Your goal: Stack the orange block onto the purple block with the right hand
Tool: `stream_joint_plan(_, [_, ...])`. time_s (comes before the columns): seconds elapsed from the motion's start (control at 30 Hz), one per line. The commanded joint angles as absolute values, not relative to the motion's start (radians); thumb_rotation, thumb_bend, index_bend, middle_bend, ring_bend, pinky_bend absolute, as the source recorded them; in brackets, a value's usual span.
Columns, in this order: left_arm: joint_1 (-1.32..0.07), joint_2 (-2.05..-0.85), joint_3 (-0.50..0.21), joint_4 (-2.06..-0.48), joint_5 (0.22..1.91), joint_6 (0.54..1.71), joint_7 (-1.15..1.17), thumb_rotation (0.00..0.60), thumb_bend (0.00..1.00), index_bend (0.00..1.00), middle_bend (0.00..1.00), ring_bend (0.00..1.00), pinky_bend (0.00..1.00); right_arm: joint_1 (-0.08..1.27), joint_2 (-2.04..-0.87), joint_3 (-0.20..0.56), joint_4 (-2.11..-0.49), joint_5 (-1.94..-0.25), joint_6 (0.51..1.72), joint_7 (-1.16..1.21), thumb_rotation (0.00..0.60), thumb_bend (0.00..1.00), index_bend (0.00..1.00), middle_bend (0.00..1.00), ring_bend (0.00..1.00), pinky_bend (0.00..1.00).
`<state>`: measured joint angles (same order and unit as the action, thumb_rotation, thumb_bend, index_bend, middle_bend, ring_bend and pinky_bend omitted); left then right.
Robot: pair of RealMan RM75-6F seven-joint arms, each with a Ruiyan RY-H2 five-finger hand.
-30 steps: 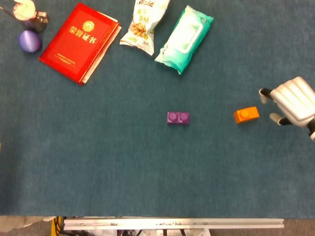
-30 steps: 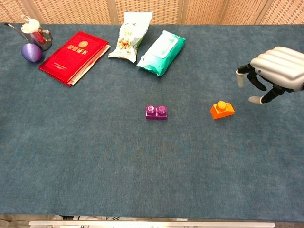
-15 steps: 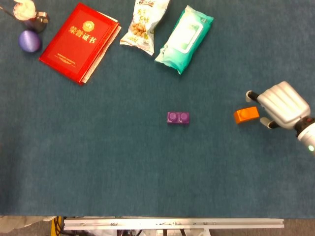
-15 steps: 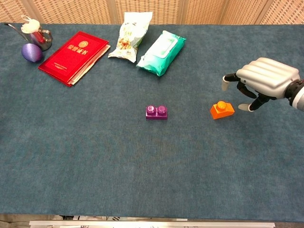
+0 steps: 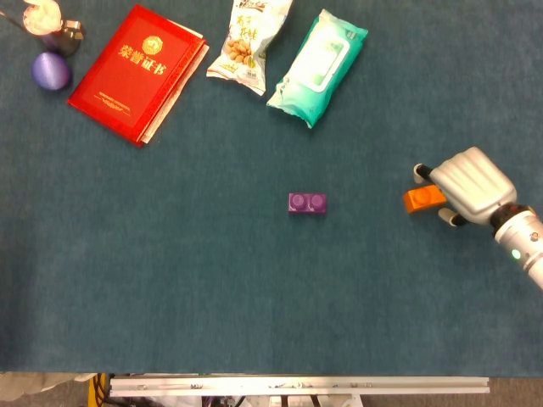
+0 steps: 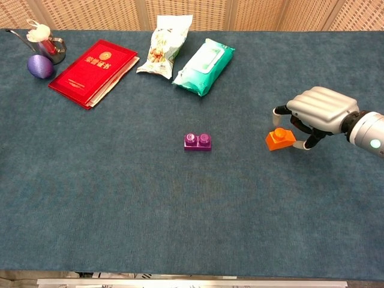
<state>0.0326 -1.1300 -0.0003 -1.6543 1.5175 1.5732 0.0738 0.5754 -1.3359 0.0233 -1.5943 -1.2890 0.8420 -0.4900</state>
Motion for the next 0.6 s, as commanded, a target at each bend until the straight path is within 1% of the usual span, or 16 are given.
stream_joint_plan(0.03, [0.032,-1.13,0.0,-1.653,1.518,1.573,0.072,0.6,0.29,0.28,0.26,0.2,0.1,0.582,-1.35,0.021,-1.582,-1.272,0.838,-0.504,0.6,0.2,0.37,0.86,0.87,0.92])
stream_joint_plan(0.2, [0.033,-1.131,-0.001,-1.648,1.517,1.572,0.066,0.6,0.29,0.28,0.26,0.2,0.1,0.597,-1.384,0.022,-1.553,-1.238,0.83,-0.523,0.6,0.2,0.38,0.86,0.87,0.93])
stream_joint_plan(0.6, [0.037,-1.13,-0.001,-1.642,1.518,1.576,0.057,0.6,0.29,0.28,0.26,0.2,0.1,0.621,-1.433,0.031,-1.516,-1.195,0.842,-0.54,0.6,0.2,0.58,0.89,0.9,0.96])
